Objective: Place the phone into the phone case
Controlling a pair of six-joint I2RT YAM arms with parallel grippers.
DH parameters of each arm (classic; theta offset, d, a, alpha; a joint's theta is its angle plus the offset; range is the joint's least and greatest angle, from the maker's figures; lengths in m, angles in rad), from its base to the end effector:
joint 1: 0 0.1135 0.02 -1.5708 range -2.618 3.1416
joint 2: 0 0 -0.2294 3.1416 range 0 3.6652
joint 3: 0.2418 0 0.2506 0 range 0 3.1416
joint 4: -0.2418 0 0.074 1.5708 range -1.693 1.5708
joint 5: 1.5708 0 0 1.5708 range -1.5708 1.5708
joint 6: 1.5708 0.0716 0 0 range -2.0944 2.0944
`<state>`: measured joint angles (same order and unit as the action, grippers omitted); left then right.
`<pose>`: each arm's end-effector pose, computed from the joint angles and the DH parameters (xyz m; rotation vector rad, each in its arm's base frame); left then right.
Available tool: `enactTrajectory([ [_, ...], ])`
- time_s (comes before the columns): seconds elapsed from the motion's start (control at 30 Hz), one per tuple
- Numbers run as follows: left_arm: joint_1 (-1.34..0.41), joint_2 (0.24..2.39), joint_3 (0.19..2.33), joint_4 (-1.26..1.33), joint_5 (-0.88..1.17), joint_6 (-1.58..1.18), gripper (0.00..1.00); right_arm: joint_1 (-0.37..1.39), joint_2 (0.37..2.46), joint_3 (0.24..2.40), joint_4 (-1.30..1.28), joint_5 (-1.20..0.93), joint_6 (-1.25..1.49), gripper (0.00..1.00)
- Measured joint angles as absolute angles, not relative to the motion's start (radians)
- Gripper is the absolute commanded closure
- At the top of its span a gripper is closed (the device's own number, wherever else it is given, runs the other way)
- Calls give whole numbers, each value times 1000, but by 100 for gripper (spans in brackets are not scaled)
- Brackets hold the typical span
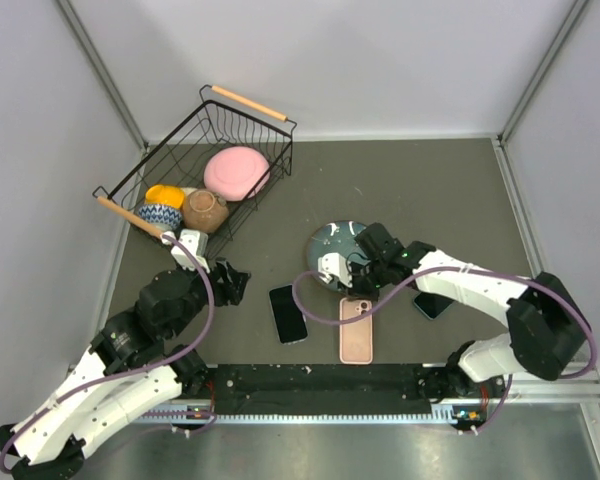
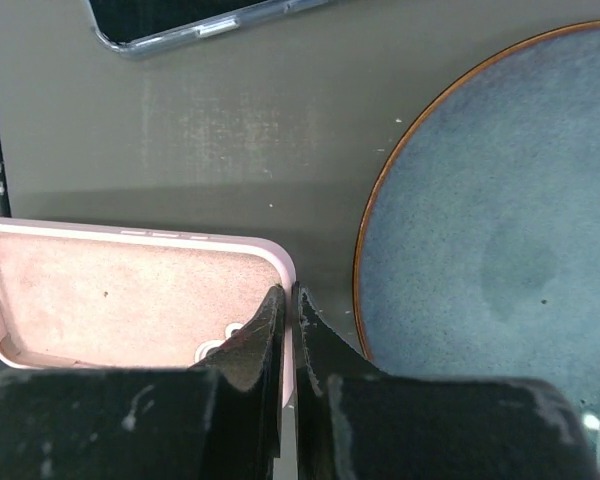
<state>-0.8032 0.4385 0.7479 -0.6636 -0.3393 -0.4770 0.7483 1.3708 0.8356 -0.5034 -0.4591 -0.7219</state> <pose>0.1272 -0.0975 0.2931 0.0861 1.9389 -0.5368 0.1869 0.2168 0.1468 -1.8334 1.7852 0.6059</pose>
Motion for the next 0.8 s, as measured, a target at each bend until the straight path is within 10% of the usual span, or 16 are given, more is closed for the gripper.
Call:
enactTrajectory([
  [0.23,-803,435,748,-668,-344,-482,28,757,1493,840,-464,-406,-694,97],
  [0.4,-803,434,748,-668,-358,-487,28,757,1521,840,-440,-354,-662,61],
  [0.8,-803,434,745,-667,-357,-497,28,765,1134,744,-181,-22,-294,33],
])
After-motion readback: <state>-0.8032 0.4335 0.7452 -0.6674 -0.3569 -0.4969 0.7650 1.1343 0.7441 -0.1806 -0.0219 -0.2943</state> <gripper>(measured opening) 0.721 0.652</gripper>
